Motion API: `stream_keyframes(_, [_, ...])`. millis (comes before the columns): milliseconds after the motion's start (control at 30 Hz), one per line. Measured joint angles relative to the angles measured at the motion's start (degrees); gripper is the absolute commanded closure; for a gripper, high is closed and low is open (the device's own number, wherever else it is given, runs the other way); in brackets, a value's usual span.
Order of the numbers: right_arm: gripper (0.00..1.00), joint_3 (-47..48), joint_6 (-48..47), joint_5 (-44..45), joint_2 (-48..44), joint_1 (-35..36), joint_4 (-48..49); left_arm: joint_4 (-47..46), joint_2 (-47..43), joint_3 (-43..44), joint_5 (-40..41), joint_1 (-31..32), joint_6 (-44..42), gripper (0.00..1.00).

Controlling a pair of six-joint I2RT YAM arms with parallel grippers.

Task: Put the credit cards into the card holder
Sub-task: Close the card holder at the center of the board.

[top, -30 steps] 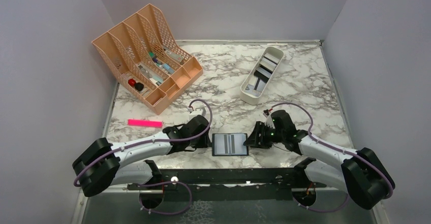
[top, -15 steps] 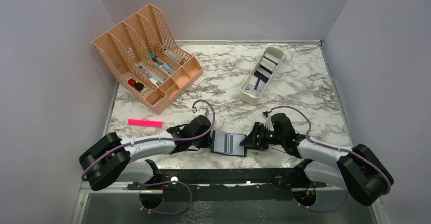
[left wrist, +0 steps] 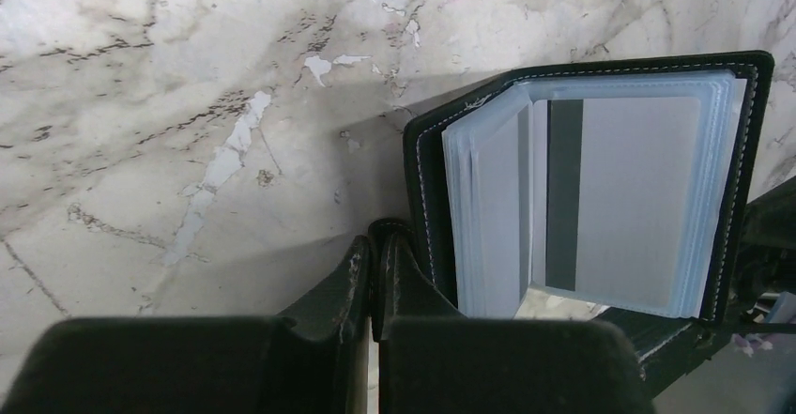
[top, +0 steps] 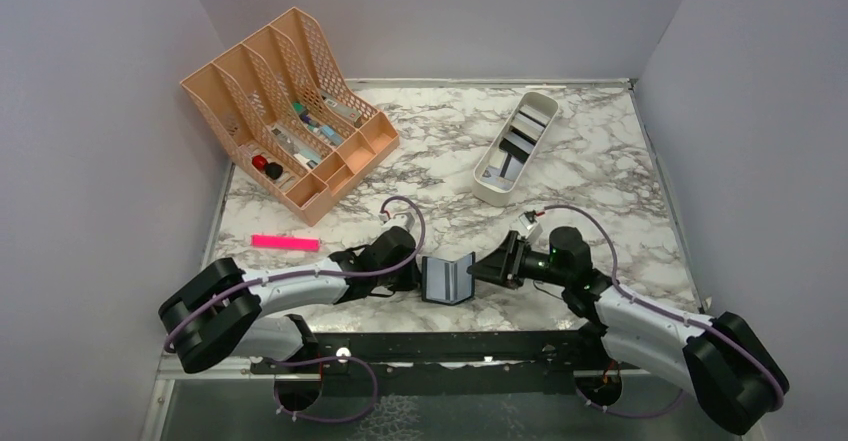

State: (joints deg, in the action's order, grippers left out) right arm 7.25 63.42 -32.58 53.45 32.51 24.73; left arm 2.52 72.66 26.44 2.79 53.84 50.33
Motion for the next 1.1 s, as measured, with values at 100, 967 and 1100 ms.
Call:
stream_keyframes(100, [0.47, 0.46, 1.07, -0.37, 3.04, 1.05, 3.41, -1.53, 0.85, 0.0, -0.98, 0.0, 0.22, 1.0])
stream_keyframes(967, [0.8, 12.33, -11.45, 5.92, 12.52, 8.04, -6.86, -5.6, -2.6, -0.61, -7.87, -0.81, 1.6, 1.0])
stream_keyframes(1100, [0.8, 12.31, -12.55, 7.48, 15.08, 8.04, -7.28, -6.51, -3.52, -0.74, -8.79, -0.87, 2.01, 0.91])
